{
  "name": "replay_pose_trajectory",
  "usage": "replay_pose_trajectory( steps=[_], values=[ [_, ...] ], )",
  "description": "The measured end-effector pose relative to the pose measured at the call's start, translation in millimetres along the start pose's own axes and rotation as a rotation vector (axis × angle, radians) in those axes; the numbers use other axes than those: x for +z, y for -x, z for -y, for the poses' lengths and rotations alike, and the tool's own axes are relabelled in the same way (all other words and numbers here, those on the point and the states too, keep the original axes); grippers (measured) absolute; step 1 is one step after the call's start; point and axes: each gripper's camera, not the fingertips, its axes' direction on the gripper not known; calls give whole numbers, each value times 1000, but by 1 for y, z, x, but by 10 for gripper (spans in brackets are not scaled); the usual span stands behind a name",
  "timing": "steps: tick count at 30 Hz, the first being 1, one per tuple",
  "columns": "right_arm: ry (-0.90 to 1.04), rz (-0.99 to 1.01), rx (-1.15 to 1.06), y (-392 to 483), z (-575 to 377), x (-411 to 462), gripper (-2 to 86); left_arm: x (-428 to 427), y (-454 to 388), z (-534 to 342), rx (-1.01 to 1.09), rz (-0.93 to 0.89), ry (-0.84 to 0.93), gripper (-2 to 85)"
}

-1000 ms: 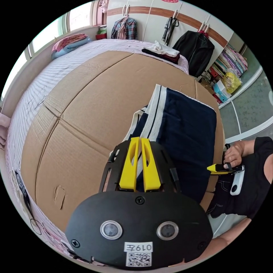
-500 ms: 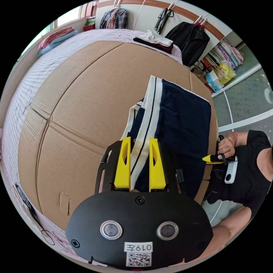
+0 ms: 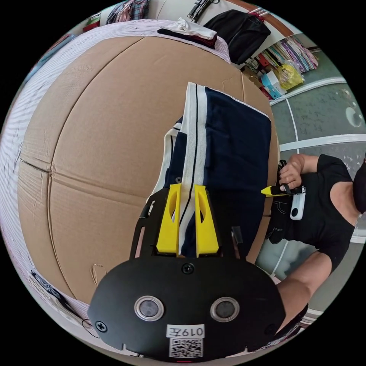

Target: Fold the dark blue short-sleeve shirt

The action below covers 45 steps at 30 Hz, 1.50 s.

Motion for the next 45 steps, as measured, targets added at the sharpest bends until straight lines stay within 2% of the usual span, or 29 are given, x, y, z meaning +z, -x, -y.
replay_pose_trajectory(
  steps=[10, 21, 28, 36, 45],
  values=[
    [-1, 4, 4, -1, 2, 0, 48, 3, 7, 21, 31, 28, 25, 19],
    [4, -7, -4, 1, 8, -2, 46, -14, 4, 18, 43, 67, -51, 8],
    [2, -5, 7, 0, 12, -4, 46, -36, 9, 17, -34, 117, -74, 6],
    [2, 42, 0, -3, 17, -7, 34, -30, 5, 25, -87, 225, -13, 9],
    [10, -21, 37, 0, 24, -12, 88, -53, -20, 12, -83, 270, -40, 10]
  ],
)
